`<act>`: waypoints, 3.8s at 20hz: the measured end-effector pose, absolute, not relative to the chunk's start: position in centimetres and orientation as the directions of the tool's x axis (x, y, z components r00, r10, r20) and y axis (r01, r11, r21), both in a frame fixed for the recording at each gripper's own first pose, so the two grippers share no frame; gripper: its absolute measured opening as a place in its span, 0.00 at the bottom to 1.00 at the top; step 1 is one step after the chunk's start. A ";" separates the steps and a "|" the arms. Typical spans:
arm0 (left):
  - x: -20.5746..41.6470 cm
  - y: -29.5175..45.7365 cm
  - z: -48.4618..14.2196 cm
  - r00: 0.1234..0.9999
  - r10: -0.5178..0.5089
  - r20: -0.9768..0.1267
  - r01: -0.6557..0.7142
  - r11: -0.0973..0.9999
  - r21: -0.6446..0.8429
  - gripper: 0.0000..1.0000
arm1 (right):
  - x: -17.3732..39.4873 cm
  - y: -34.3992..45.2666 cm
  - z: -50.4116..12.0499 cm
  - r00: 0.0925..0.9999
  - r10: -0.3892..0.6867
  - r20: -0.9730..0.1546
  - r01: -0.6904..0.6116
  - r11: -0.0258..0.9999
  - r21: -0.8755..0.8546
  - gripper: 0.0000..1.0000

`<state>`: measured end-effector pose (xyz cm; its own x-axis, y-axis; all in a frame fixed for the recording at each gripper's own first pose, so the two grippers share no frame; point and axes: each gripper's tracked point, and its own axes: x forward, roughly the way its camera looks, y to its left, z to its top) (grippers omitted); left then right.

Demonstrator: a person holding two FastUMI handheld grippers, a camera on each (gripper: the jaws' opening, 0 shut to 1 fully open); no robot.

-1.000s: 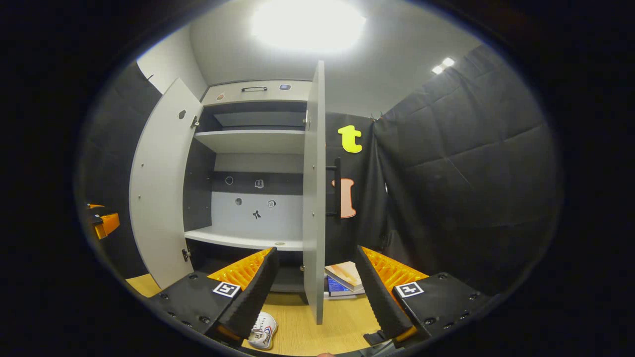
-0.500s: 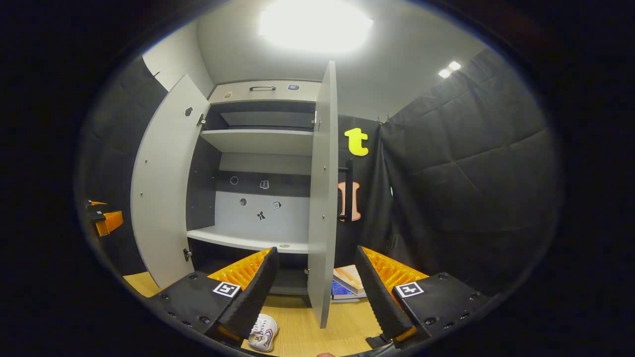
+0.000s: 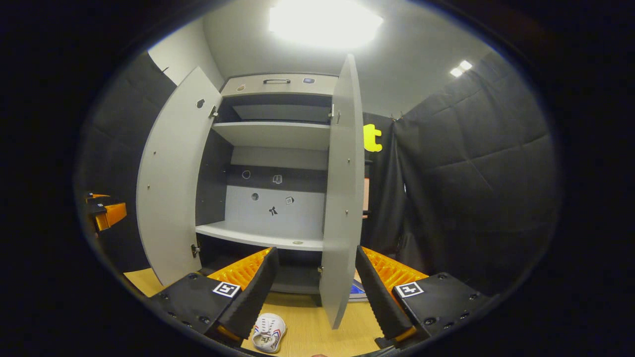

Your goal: Grab one shoe with the right hand and put it into the shoe cabinet, grab the other shoe with the left hand and put it into the shoe cabinet; then close the right door with the right hand and the left door with the left hand.

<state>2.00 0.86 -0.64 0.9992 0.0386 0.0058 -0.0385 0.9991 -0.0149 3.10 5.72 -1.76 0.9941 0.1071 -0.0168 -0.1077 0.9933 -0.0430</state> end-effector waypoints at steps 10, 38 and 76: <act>0.2 4.2 -1.3 0.992 0.128 -0.008 -0.128 0.992 0.008 0.91 | 6.0 13.5 -11.2 0.945 0.240 -0.223 -0.265 0.960 -0.091 0.96; -3.7 10.6 -2.9 0.945 0.318 -0.073 -0.308 0.944 0.114 0.91 | 5.9 20.6 -40.2 0.441 0.210 -0.873 -0.410 0.912 0.012 0.87; -3.6 5.9 -5.1 0.970 0.218 -0.111 -0.212 0.975 0.066 0.91 | 26.5 19.4 -8.3 0.853 0.322 -0.411 -0.316 0.945 0.084 0.01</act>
